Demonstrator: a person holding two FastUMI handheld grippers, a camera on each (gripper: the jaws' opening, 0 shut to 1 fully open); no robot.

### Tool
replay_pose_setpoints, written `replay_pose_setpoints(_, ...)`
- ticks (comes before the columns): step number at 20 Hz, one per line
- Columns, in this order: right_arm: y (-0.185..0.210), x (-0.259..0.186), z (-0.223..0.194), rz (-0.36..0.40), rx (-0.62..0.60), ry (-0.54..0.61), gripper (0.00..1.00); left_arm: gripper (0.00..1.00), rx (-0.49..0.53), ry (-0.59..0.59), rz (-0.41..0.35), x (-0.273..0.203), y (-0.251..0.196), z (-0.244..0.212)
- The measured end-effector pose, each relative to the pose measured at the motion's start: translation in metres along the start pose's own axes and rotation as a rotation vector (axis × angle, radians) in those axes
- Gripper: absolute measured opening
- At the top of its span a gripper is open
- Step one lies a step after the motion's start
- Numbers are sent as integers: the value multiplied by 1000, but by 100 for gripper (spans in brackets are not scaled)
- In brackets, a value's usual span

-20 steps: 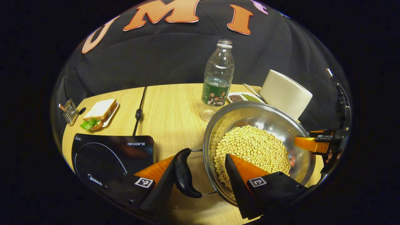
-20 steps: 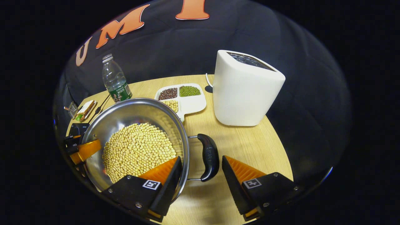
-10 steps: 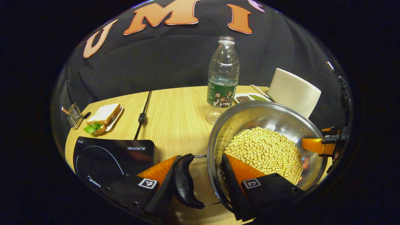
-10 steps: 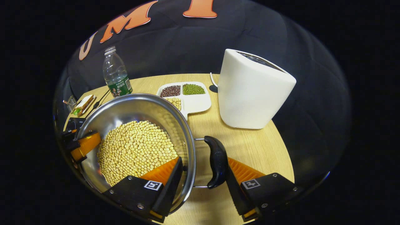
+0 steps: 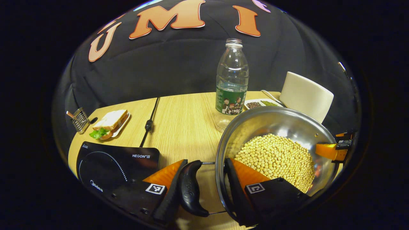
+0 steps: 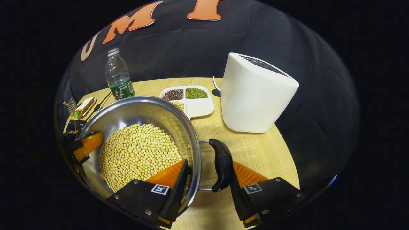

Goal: First push the handle of the pot to place it horizontally, then grasp the pot with both hands and set it on the induction cooktop.

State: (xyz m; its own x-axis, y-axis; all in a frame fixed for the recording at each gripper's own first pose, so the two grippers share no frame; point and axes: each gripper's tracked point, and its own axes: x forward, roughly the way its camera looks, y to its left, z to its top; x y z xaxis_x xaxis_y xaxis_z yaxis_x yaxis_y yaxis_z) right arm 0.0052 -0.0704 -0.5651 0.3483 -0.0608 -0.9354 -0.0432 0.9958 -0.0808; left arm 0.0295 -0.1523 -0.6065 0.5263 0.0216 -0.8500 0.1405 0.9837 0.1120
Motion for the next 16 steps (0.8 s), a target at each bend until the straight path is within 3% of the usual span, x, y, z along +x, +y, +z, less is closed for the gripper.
replay_pose_setpoints(8,6,-32,22,-18,26,-99,69,77,18,-83,11,-28,11,31)
replay_pose_setpoints(16,36,-70,38,26,27,-154,69,77,10,-131,37,-71,46,51)
